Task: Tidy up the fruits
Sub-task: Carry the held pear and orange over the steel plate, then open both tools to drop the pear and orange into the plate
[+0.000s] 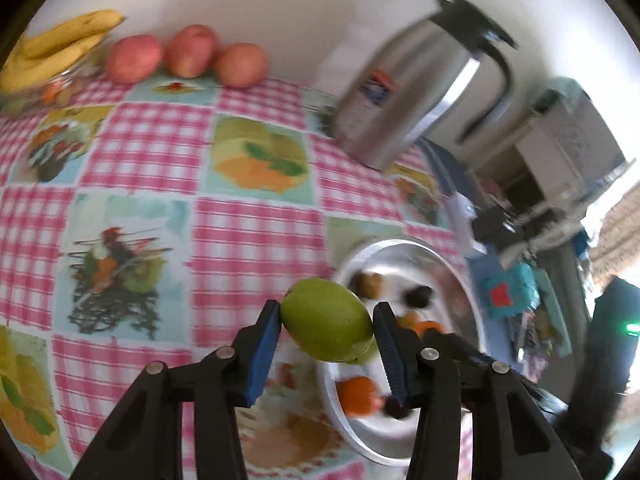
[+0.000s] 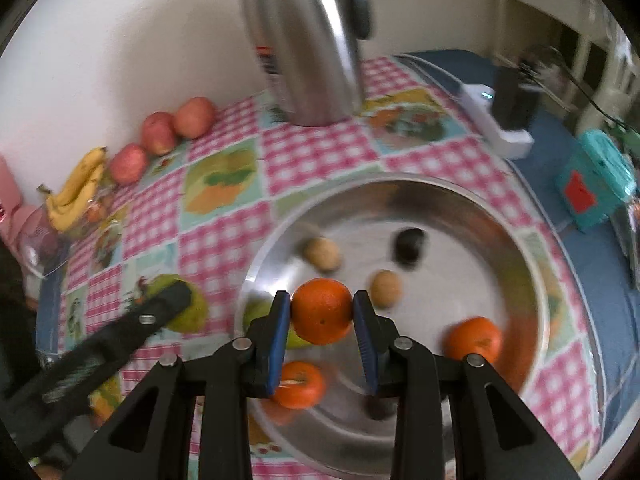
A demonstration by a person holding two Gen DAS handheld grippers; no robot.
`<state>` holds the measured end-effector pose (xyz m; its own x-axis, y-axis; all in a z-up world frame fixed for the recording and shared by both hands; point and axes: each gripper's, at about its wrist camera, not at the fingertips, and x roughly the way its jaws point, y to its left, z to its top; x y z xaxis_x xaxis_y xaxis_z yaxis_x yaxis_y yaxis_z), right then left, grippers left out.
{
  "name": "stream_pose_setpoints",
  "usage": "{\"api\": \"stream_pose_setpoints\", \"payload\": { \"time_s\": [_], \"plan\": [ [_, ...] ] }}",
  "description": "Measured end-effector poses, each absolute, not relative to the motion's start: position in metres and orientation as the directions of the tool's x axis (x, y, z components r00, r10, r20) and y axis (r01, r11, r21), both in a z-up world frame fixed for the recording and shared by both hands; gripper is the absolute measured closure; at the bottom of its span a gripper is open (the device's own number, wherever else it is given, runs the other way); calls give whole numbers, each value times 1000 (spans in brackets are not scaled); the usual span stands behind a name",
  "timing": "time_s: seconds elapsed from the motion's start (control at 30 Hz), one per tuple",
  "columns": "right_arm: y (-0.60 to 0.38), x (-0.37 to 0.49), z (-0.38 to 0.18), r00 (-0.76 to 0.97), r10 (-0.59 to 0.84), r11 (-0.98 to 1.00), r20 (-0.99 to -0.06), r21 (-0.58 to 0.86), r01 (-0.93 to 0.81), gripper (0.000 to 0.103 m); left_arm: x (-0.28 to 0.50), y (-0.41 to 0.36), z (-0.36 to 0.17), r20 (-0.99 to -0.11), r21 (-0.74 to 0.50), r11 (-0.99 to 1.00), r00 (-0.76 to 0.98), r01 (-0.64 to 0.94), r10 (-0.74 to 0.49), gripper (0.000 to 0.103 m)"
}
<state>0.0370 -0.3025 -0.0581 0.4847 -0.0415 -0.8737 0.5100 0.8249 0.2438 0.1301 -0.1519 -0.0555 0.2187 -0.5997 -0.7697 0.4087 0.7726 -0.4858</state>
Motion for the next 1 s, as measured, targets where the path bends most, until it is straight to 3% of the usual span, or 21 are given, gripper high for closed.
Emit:
{"api": "stream_pose_setpoints", "payload": {
  "time_s": [0.17,0.57,0.77,0.93,1.0],
  "plan": [
    [-310,22,-65,461,-33,809,-887,247,533,70,106,-185,-52,-783,-469,741,162,481,-601,53],
    [-322,8,-87,420,-12,782,-908,253,570,68,93,-204,-73,-804,-486,749,107,449,-586,52],
    [-320,7,-82,434,-24,782,-900,254,569,68,91,-195,-64,-772,-529,727,105,438,-626,44],
    [-316,0,-71,454,-52,786,-889,244,568,64,84,-173,-49,-769,-517,748,158,417,-620,44],
    [-312,-4,-67,461,-58,790,-886,241,563,64,81,-161,-43,-780,-482,779,209,402,-590,39]
  ]
}}
